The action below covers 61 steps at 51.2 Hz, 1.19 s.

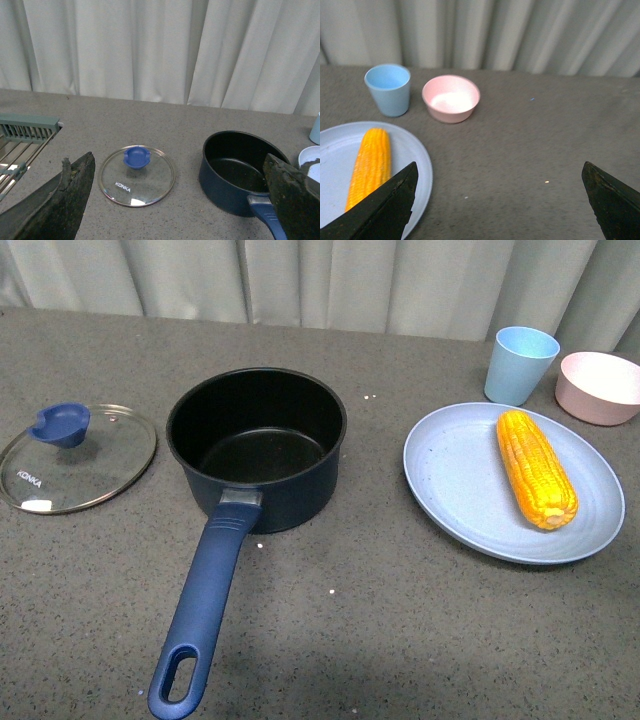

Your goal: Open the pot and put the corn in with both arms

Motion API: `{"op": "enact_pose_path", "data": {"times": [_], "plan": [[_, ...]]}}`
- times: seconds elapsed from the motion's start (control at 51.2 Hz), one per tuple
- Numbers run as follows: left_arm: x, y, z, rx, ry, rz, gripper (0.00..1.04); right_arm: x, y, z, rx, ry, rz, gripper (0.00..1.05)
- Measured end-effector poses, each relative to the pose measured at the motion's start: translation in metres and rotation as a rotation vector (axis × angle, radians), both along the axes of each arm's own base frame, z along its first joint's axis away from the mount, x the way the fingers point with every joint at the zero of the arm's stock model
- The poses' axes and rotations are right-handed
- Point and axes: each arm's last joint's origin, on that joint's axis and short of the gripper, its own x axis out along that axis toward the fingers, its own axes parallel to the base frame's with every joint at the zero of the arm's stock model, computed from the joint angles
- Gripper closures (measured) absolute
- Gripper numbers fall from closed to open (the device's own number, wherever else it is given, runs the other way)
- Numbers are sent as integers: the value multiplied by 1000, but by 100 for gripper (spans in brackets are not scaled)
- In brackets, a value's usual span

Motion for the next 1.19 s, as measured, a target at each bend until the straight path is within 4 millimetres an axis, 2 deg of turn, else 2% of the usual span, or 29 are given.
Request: {"op": "enact_pose_path", "data": {"times": [0.098,0.176,0.312,0.527,0.742,1.073,1.191], "plan": [[0,0,0,2,0,0,7,33,5,-16,68,122,64,9],[0,0,0,2,0,0,6,49,10,-24,115,181,89,9],[0,0,0,2,0,0,6,95,29,-33,202,300,125,9],[0,0,0,2,0,0,6,135,55,-51,314,462,151,9],[0,0,0,2,0,0,6,156,67,-68,343,568,125,9],[0,0,0,2,0,0,6,169,66,-103,330,706,84,9],[0,0,0,2,0,0,6,172,65,-107,335,714,82,9]]}}
